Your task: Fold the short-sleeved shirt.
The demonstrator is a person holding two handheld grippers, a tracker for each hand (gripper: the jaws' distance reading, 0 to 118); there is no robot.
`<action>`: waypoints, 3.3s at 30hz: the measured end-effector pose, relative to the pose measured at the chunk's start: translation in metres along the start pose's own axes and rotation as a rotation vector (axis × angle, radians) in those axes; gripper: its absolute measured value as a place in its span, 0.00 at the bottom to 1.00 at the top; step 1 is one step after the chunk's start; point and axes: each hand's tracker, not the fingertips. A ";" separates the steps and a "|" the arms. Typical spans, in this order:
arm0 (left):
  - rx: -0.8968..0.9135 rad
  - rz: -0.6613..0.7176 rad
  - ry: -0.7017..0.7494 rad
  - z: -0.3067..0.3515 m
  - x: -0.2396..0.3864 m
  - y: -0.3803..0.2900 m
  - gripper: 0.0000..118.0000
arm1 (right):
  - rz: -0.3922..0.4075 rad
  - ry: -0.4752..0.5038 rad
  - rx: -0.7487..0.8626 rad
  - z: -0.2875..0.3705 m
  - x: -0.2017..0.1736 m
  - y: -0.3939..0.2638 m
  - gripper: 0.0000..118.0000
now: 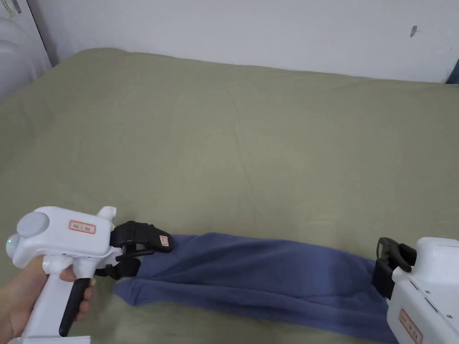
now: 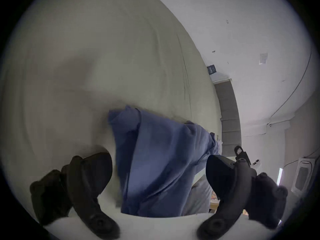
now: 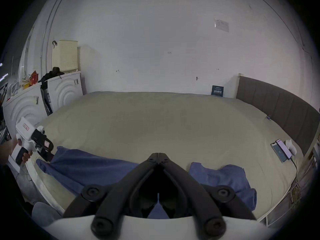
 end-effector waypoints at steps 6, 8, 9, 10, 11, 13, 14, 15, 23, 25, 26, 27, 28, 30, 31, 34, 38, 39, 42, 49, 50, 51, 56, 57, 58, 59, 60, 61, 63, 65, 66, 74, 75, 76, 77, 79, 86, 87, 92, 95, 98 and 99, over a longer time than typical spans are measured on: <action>0.039 0.050 -0.013 -0.023 0.006 0.002 0.07 | -0.005 -0.005 -0.003 0.004 0.005 0.000 0.00; 0.032 0.053 0.084 -0.038 0.006 0.000 0.07 | -0.005 -0.007 -0.004 0.006 0.006 0.000 0.00; 0.079 0.018 0.075 -0.031 0.005 0.003 0.07 | -0.004 -0.007 -0.004 0.007 0.008 0.000 0.00; 0.100 0.056 0.048 -0.023 0.006 0.004 0.07 | -0.003 -0.010 -0.004 0.009 0.009 0.001 0.00; 0.107 0.056 0.054 -0.019 0.009 0.000 0.07 | -0.003 -0.007 -0.004 0.010 0.011 0.003 0.00; 0.153 0.063 0.087 -0.002 0.011 -0.004 0.07 | 0.001 -0.001 -0.001 0.012 0.012 0.004 0.00; 0.161 0.069 0.079 0.009 0.012 -0.006 0.07 | 0.006 -0.001 0.003 0.012 0.013 0.005 0.00; 0.167 0.072 0.077 0.017 0.011 -0.005 0.07 | 0.007 0.003 0.005 0.013 0.014 0.006 0.00; 0.260 -0.008 0.234 0.102 0.034 -0.022 0.07 | -0.024 0.044 0.016 0.018 0.015 0.008 0.00; 0.242 0.012 0.224 0.110 0.050 -0.028 0.07 | -0.033 0.057 0.018 0.020 0.014 0.007 0.00; 0.243 0.002 0.223 0.111 0.062 -0.029 0.07 | -0.035 0.060 0.020 0.020 0.013 0.007 0.00; 0.240 -0.018 0.228 0.110 0.074 -0.032 0.07 | -0.035 0.063 0.023 0.020 0.012 0.007 0.00; 0.227 -0.070 0.245 0.106 0.090 -0.034 0.07 | -0.036 0.066 0.026 0.021 0.012 0.007 0.00; 0.223 -0.129 0.270 0.094 0.121 -0.037 0.07 | -0.041 0.068 0.038 0.024 0.012 0.008 0.00; 0.216 -0.144 0.267 0.086 0.132 -0.034 0.07 | -0.043 0.065 0.046 0.026 0.012 0.009 0.00; 0.176 -0.221 0.297 0.049 0.176 -0.036 0.07 | -0.044 0.059 0.066 0.032 0.017 0.012 0.00; 0.109 -0.265 0.310 -0.017 0.215 -0.041 0.07 | -0.033 0.040 0.084 0.041 0.027 0.013 0.00; 0.100 -0.273 0.319 -0.035 0.220 -0.043 0.07 | -0.033 0.034 0.087 0.043 0.030 0.013 0.00; 0.057 -0.337 0.365 -0.092 0.235 -0.053 0.07 | -0.042 0.018 0.082 0.046 0.040 0.010 0.00; -0.003 -0.371 0.346 -0.188 0.217 -0.059 0.90 | -0.079 -0.015 0.047 0.046 0.058 -0.003 0.00; 0.011 -0.358 0.319 -0.185 0.214 -0.060 1.00 | -0.077 -0.017 0.043 0.046 0.060 -0.004 0.00; 0.066 -0.356 0.265 -0.172 0.216 -0.064 1.00 | -0.074 -0.018 0.039 0.046 0.061 -0.005 0.00; 0.145 -0.316 0.153 -0.095 0.202 -0.065 0.72 | -0.093 -0.017 0.034 0.044 0.066 -0.006 0.00; 0.161 -0.319 0.140 -0.082 0.196 -0.063 0.34 | -0.100 -0.013 0.036 0.043 0.065 -0.006 0.00; 0.180 -0.320 0.143 -0.071 0.189 -0.063 0.02 | -0.106 -0.010 0.034 0.042 0.065 -0.006 0.00; 0.192 -0.322 0.176 -0.064 0.187 -0.067 0.00 | -0.110 -0.005 0.033 0.041 0.064 -0.005 0.00; 0.189 -0.322 0.186 -0.061 0.181 -0.066 0.00 | -0.111 -0.002 0.032 0.039 0.063 -0.005 0.00; 0.171 -0.330 0.192 -0.061 0.174 -0.064 0.01 | -0.112 0.000 0.029 0.037 0.062 -0.005 0.00; 0.131 -0.296 0.215 -0.071 0.170 -0.068 0.01 | -0.116 0.007 0.028 0.036 0.061 -0.005 0.00; 0.083 -0.282 0.177 -0.093 0.166 -0.071 0.01 | -0.116 0.010 0.024 0.035 0.059 -0.005 0.00; 0.054 -0.273 0.160 -0.106 0.166 -0.072 0.00 | -0.115 0.011 0.022 0.035 0.059 -0.006 0.00; -0.086 -0.232 0.120 -0.217 0.175 -0.103 0.00 | -0.091 -0.001 -0.007 0.030 0.063 -0.010 0.00; -0.076 -0.235 0.127 -0.216 0.178 -0.100 0.01 | -0.091 -0.002 -0.011 0.029 0.064 -0.010 0.00; -0.070 -0.235 0.127 -0.210 0.180 -0.096 0.01 | -0.088 -0.003 -0.016 0.029 0.064 -0.010 0.00; -0.068 -0.226 0.120 -0.200 0.181 -0.093 0.01 | -0.084 -0.002 -0.015 0.029 0.064 -0.010 0.00; -0.040 -0.250 0.086 -0.169 0.185 -0.088 0.01 | -0.077 -0.002 -0.007 0.031 0.063 -0.009 0.00; 0.092 -0.277 0.139 -0.041 0.145 -0.062 0.01 | -0.069 -0.005 0.036 0.028 0.054 -0.006 0.00; 0.091 -0.277 0.176 -0.031 0.139 -0.061 0.00 | -0.065 -0.007 0.042 0.028 0.052 -0.005 0.00; 0.063 -0.199 0.156 -0.016 0.096 -0.052 0.01 | -0.030 -0.051 0.104 0.033 0.046 -0.005 0.00; 0.049 -0.158 0.078 -0.025 0.085 -0.049 0.48 | -0.028 -0.065 0.122 0.034 0.046 -0.003 0.00; 0.011 -0.141 0.003 -0.044 0.079 -0.046 0.98 | -0.028 -0.078 0.124 0.033 0.047 -0.001 0.00; 0.061 -0.138 0.005 -0.047 0.079 -0.043 0.97 | -0.028 -0.081 0.124 0.032 0.047 -0.001 0.00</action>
